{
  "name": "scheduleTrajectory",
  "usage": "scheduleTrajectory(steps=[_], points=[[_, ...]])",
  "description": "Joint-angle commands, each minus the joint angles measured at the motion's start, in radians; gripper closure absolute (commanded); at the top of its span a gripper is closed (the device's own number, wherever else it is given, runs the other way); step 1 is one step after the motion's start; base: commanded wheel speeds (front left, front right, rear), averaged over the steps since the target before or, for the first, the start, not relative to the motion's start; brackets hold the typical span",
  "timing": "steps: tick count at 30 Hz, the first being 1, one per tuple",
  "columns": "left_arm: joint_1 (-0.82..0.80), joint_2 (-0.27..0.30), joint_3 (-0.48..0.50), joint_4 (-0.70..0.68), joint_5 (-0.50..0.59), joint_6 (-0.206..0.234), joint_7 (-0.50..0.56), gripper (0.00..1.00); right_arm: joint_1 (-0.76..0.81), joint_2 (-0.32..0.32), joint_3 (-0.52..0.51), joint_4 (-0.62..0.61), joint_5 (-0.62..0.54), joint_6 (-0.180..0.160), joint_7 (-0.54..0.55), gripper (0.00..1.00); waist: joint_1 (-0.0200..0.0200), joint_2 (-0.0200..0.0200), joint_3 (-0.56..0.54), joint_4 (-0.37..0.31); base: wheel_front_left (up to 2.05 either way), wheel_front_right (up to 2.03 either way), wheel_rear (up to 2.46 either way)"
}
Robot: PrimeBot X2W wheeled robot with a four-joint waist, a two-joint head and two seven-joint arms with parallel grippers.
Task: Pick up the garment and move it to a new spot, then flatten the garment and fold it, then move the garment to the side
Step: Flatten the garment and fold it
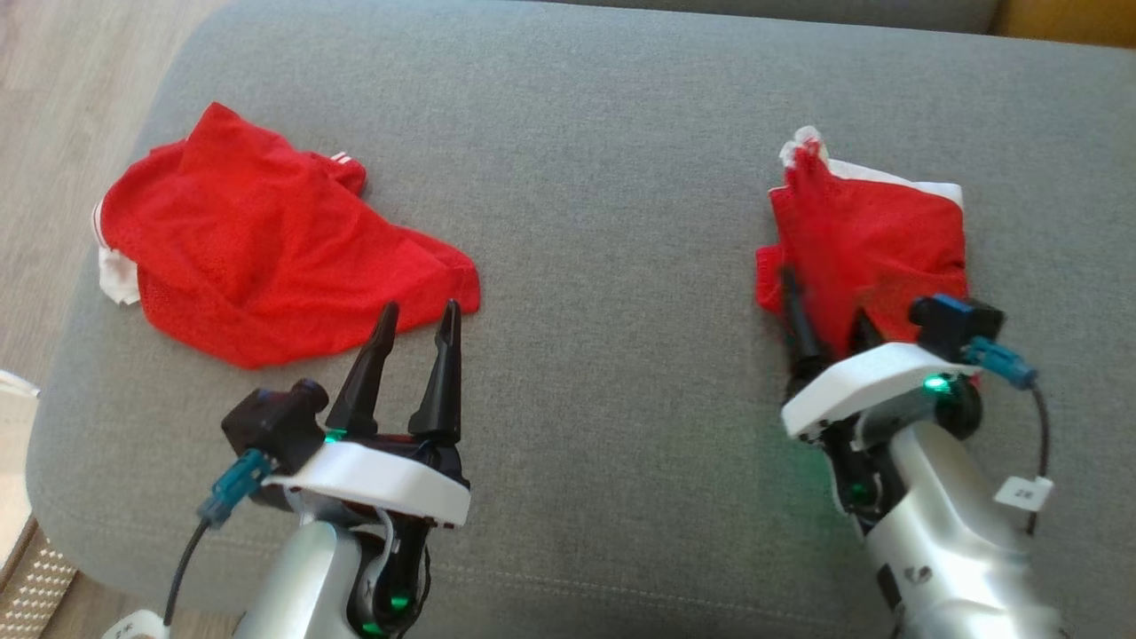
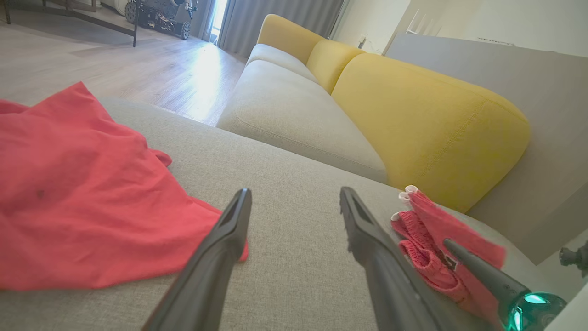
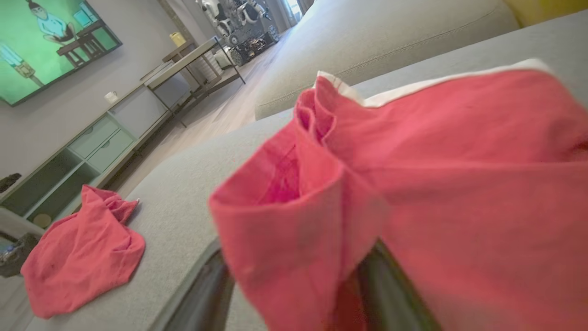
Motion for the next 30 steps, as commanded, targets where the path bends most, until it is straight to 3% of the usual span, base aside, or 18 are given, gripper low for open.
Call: scheduleTrajectory(steps=[1,6,13,19,25,30], points=[[-0.035,0.003,0.026,-0.035,-0.009,0.006,-0.012,0.00,-0.033,0.006,0.059,-0.033,0.012,0.007,-0.003,0.00,0.0000,0.0000,0.006,0.005,0.00,0.00,0.00],[-0.041,0.003,0.019,-0.036,-0.016,0.008,-0.012,0.00,-0.036,0.006,0.142,-0.038,0.017,0.007,-0.002,0.00,0.0000,0.0000,0.018,0.010,0.00,0.00,0.00],[-0.043,0.003,0.016,-0.032,-0.020,0.010,-0.012,0.00,-0.045,0.006,0.156,0.025,0.010,0.007,0.036,0.00,0.0000,0.0000,0.016,0.014,0.00,0.00,0.00],[-0.031,0.003,0.031,-0.025,-0.011,0.010,-0.012,0.00,-0.041,0.006,0.194,-0.011,0.069,0.007,0.039,0.00,0.0000,0.0000,-0.017,-0.017,0.00,0.00,0.00],[-0.021,0.003,0.050,-0.031,0.000,0.009,-0.012,0.00,-0.023,-0.029,0.157,-0.097,0.087,0.007,-0.003,0.00,0.0000,0.0000,-0.055,-0.058,0.00,0.00,0.00],[-0.005,0.003,0.064,-0.043,0.008,0.009,-0.012,0.00,0.012,-0.081,0.074,-0.186,0.019,0.007,-0.043,0.00,0.0000,0.0000,-0.081,-0.092,0.00,0.00,0.00]])
